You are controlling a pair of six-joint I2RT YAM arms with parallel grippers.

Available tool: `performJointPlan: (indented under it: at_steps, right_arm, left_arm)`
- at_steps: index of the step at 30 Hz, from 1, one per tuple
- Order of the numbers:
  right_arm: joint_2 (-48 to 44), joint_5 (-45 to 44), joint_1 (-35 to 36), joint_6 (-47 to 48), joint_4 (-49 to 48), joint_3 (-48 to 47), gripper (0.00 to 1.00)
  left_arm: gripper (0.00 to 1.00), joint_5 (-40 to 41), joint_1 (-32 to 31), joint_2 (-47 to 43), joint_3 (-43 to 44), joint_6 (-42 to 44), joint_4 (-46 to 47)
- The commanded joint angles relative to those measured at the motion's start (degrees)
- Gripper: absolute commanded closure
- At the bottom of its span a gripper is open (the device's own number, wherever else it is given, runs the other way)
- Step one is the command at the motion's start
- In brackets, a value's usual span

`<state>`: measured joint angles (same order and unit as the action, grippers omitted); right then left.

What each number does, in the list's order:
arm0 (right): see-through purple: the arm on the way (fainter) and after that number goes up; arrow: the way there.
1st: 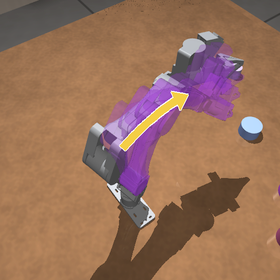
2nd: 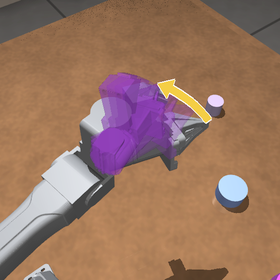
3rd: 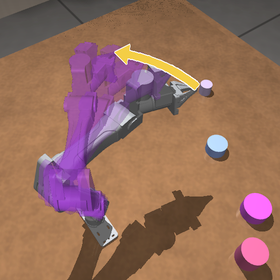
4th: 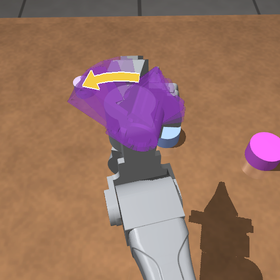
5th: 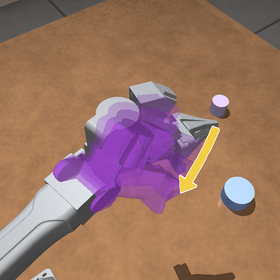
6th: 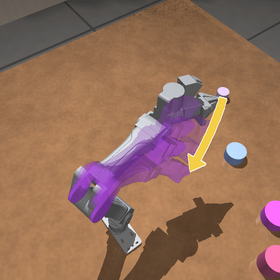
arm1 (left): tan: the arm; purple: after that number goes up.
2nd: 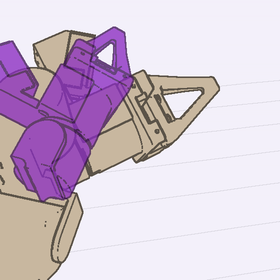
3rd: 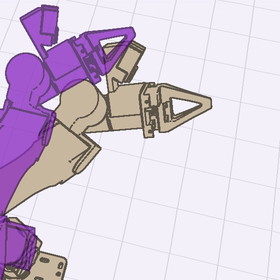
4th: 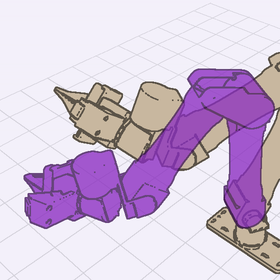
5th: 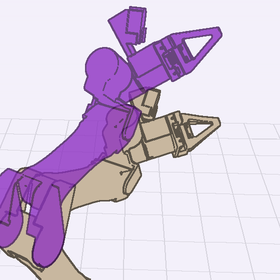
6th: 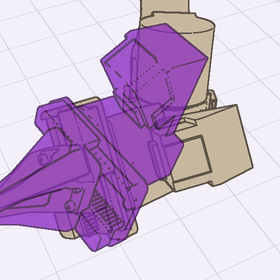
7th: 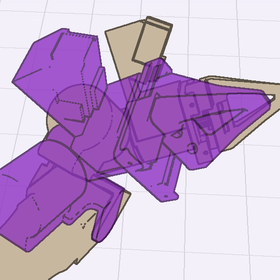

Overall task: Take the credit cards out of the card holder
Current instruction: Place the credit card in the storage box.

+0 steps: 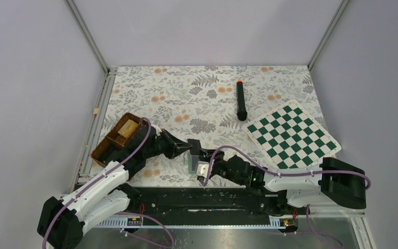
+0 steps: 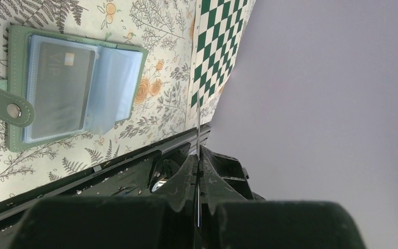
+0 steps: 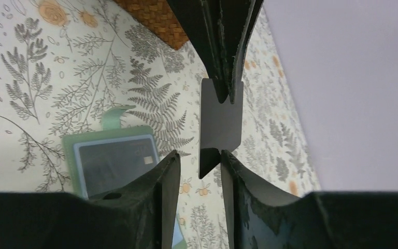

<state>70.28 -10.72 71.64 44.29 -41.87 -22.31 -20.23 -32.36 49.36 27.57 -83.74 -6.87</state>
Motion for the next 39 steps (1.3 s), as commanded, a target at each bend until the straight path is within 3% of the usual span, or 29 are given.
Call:
performJointPlan:
  at_steps: [1, 4, 9, 12, 16, 19, 22, 25, 33, 39]
  right_arm:
    - [1.59, -6.16, 3.47, 7.46, -8.95, -1.35, 0.60]
    - [3.03, -7.38, 4.87, 8.94, -10.79, -1.68, 0.63]
    - [4.09, -9.99, 6.56, 9.24, -13.74, -1.82, 1.00]
    - [1.75, -11.18, 6.66, 1.74, -10.52, -3.23, 1.00]
    - [-3.64, -13.61, 4.32, -15.74, 8.19, -9.48, 1.00]
    - [-9.85, -2.67, -2.57, -30.73, 18.98, -10.69, 1.00]
    - [-15.13, 9.62, -10.64, -42.95, 21.81, -9.40, 1.00]
    - [-17.26, 18.98, -15.60, -50.56, 25.93, -11.02, 1.00]
    - [-19.05, 27.40, -19.73, -57.06, 29.87, -14.08, 1.00]
    - [-18.12, 29.94, -20.58, -57.07, 34.72, -16.44, 1.00]
  left_arm:
    - [1.00, 1.44, -0.01, -2.09, -0.71, -4.65, -1.58]
    - [1.00, 1.55, 0.01, -2.38, -1.33, -5.37, -1.60]
    - [1.00, 1.52, 0.07, -2.79, -1.89, -5.55, -1.65]
    - [1.00, 1.21, 0.01, -3.21, -2.57, -4.96, 0.69]
    - [0.65, -0.82, 0.02, -3.31, -1.40, 3.68, 5.84]
    - [0.53, 0.77, 0.06, -3.75, 3.25, 15.61, -2.13]
    - [0.43, 2.48, 0.08, -4.86, 6.67, 23.29, -7.17]
    - [0.25, 4.32, 0.08, -6.43, 8.39, 27.98, -9.11]
    - [0.24, 0.72, 0.10, -9.22, 9.00, 35.54, -4.64]
    - [0.27, -8.57, 0.10, -8.52, 9.03, 41.06, -0.15]
